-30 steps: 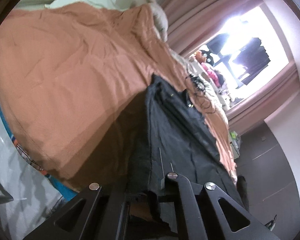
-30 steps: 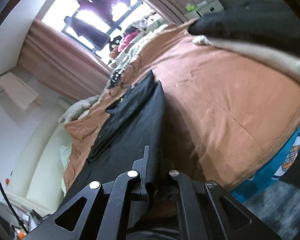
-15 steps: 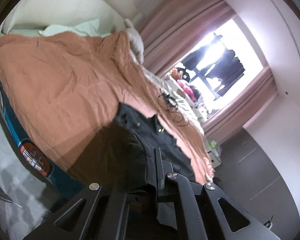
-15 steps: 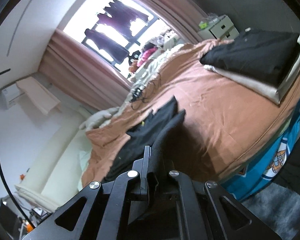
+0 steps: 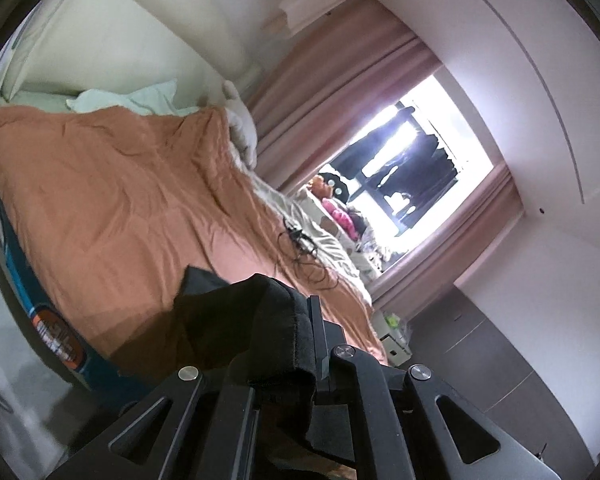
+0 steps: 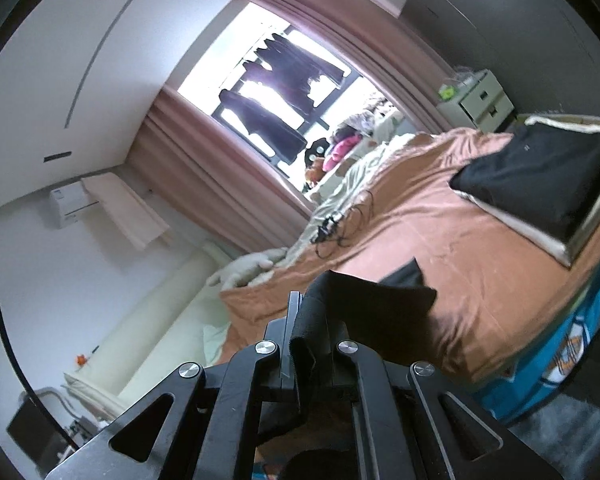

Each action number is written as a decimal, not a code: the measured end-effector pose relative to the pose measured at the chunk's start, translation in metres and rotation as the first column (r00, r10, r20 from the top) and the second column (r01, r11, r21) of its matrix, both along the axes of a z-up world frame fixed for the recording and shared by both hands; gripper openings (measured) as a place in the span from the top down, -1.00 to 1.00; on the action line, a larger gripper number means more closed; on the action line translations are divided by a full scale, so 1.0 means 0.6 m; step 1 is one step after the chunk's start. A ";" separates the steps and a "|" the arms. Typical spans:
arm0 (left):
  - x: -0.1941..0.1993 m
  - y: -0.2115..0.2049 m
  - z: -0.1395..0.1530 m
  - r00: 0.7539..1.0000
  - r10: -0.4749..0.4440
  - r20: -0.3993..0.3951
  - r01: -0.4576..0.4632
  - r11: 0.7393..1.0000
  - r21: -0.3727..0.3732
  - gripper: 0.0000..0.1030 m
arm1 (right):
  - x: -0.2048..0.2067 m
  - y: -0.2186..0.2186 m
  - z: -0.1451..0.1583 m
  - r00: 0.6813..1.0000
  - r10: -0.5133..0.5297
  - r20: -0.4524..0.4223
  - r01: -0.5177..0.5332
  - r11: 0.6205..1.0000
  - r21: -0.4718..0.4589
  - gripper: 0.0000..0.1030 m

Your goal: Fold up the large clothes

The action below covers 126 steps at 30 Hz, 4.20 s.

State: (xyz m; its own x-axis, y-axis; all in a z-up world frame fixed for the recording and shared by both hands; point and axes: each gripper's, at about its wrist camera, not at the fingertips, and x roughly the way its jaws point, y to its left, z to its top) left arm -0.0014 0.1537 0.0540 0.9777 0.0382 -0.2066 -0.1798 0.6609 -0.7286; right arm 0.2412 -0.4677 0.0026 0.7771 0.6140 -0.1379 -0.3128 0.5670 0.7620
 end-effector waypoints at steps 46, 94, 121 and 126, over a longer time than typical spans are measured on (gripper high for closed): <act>0.626 0.212 -0.249 0.909 0.006 -0.418 -0.026 0.999 -0.042 0.96 | 0.648 0.230 -0.199 0.952 -0.020 -0.304 -0.044 0.979 -0.200 0.93; 0.529 0.164 -0.393 0.711 -0.054 -0.701 0.135 0.989 0.061 0.96 | 0.545 0.198 -0.353 0.877 -0.008 -0.481 -0.260 0.833 -0.488 0.97; 0.372 0.132 -0.345 0.784 0.004 -0.621 0.053 0.996 0.073 -0.15 | 0.343 0.413 -0.228 0.858 0.226 -0.461 -0.467 0.715 -0.521 -0.07; 0.340 0.143 -0.380 0.789 -0.032 -0.613 0.020 0.999 -0.027 -0.15 | 0.308 0.481 -0.243 0.826 0.274 -0.492 -0.539 0.639 -0.549 -0.07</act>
State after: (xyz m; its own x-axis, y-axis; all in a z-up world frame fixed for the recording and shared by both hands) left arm 0.2029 0.2395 -0.1738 0.6458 0.0046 -0.7635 -0.5759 0.6594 -0.4832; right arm 0.4258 -0.1792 -0.1430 0.2885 0.5060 -0.8128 -0.4393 0.8243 0.3572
